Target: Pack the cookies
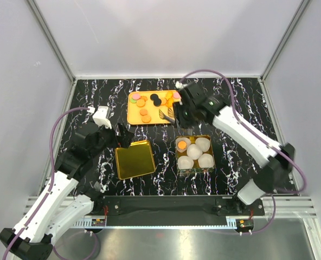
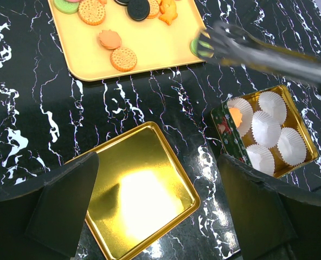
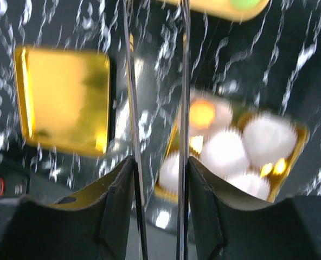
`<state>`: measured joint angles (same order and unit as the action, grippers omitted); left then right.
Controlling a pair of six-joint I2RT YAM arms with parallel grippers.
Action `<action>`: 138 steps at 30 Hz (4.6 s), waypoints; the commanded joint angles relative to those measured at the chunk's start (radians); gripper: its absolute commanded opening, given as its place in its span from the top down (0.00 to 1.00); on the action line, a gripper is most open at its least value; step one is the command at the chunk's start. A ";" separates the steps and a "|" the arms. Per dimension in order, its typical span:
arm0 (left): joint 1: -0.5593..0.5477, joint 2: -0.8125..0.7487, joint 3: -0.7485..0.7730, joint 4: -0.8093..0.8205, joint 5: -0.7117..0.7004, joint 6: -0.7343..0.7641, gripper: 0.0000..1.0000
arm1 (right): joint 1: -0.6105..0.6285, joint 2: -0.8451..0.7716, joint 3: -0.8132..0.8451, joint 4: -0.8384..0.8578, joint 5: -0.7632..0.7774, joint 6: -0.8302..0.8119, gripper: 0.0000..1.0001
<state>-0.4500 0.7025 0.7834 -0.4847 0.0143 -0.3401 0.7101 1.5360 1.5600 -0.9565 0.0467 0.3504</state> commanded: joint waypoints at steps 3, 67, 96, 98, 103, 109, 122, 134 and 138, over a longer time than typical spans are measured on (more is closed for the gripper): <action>0.007 -0.001 0.019 0.029 -0.004 -0.002 0.01 | -0.083 0.245 0.251 0.124 0.005 -0.111 0.53; 0.020 -0.014 0.017 0.031 0.009 -0.005 0.01 | -0.089 0.676 0.635 0.042 -0.014 -0.093 0.52; 0.028 -0.011 0.017 0.034 0.022 -0.007 0.01 | -0.058 0.691 0.634 0.004 -0.004 -0.097 0.51; 0.028 -0.009 0.017 0.034 0.021 -0.007 0.01 | -0.058 0.693 0.632 -0.002 0.004 -0.099 0.52; 0.030 -0.011 0.017 0.034 0.023 -0.007 0.01 | -0.058 0.681 0.612 0.009 0.012 -0.100 0.50; 0.030 -0.011 0.017 0.034 0.027 -0.007 0.01 | -0.057 0.702 0.638 -0.002 0.024 -0.106 0.46; 0.030 -0.014 0.016 0.032 0.023 -0.007 0.01 | -0.057 0.757 0.718 -0.034 0.025 -0.111 0.47; 0.031 -0.015 0.016 0.034 0.024 -0.007 0.01 | -0.050 0.763 0.719 -0.033 0.019 -0.113 0.50; 0.031 -0.017 0.016 0.034 0.021 -0.007 0.01 | -0.049 0.773 0.727 -0.034 0.019 -0.113 0.50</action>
<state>-0.4236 0.6949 0.7834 -0.4843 0.0227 -0.3408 0.6476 2.2944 2.2368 -0.9905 0.0597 0.2493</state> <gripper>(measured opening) 0.988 0.502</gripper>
